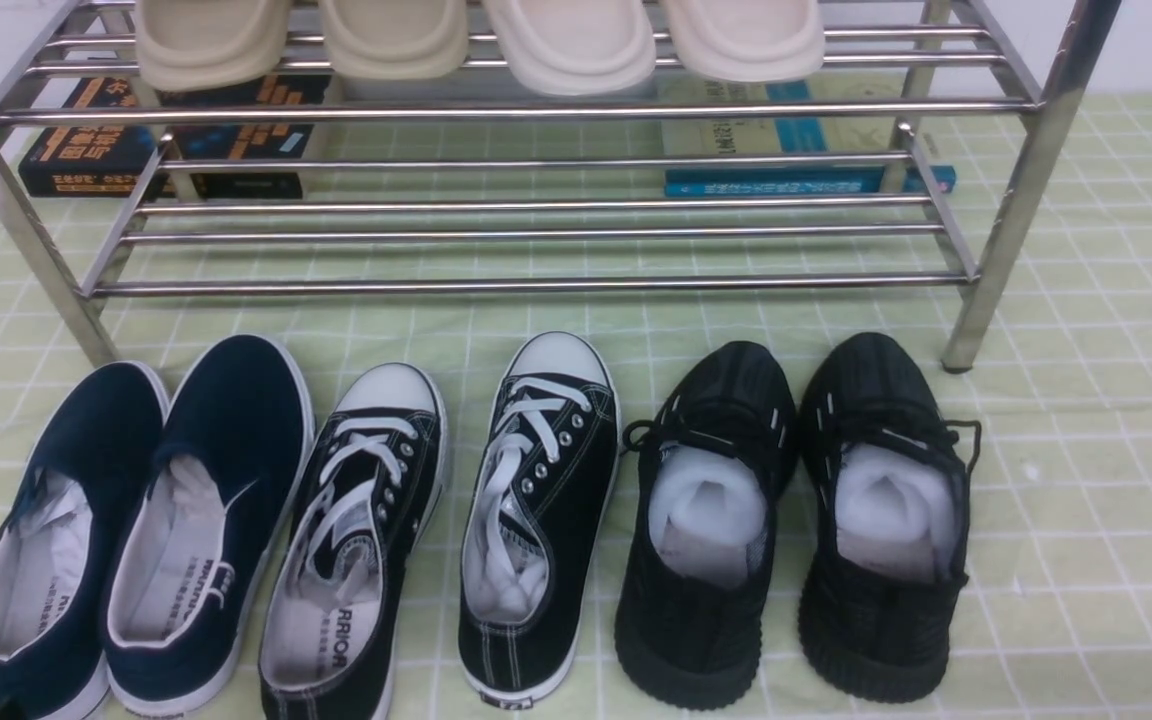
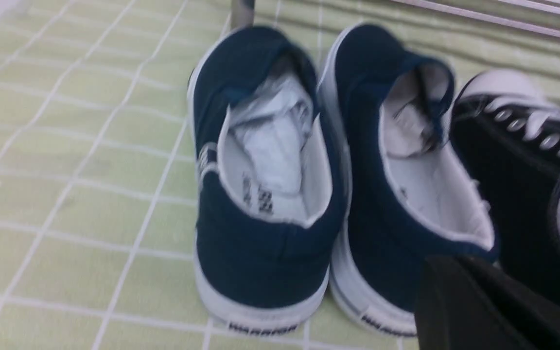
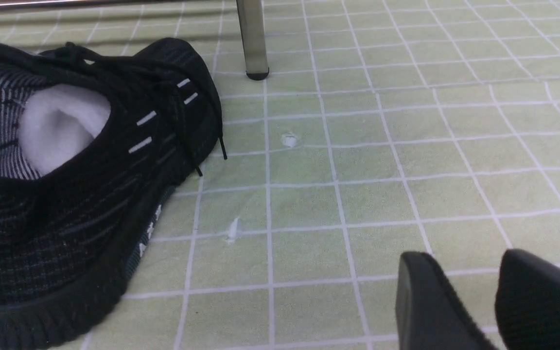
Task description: Take the shoes off the shelf with your hand from the green coffee tablecloth.
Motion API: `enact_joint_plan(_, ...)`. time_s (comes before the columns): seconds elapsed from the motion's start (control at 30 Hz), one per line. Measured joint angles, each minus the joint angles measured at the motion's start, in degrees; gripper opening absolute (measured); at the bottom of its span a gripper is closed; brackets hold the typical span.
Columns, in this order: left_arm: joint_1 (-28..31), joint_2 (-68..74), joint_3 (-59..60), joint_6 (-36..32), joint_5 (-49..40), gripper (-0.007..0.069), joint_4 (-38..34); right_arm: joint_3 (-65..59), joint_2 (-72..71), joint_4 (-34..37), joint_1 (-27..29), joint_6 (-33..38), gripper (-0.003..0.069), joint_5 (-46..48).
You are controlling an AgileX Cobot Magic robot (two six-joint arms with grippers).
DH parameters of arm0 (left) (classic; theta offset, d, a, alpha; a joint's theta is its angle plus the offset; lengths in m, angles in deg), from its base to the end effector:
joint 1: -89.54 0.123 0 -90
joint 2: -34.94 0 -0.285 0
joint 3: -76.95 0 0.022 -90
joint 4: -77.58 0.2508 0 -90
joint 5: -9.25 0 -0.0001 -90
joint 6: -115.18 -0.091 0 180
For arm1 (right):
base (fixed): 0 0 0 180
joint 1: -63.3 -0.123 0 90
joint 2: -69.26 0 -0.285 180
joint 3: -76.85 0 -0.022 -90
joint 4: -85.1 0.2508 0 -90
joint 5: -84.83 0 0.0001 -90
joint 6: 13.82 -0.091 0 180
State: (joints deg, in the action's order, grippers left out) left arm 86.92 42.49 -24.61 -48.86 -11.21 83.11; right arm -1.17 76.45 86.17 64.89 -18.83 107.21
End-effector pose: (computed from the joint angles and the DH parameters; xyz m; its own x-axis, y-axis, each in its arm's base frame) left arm 0.0534 0.0006 0.1742 -0.2790 -0.1743 -0.9443 -0.0395 0.9846 -0.1701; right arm 0.0520 -0.0008 0.1739 -0.2982 0.1128 -0.9478 0.0524 0.9934 0.1018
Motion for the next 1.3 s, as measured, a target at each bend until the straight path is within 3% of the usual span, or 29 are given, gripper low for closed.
enact_joint_plan(1.3,0.0,-0.4,0.0,0.3,-0.3,0.0071,1.2,0.0,0.0,0.0,0.0,0.0,0.024,0.0)
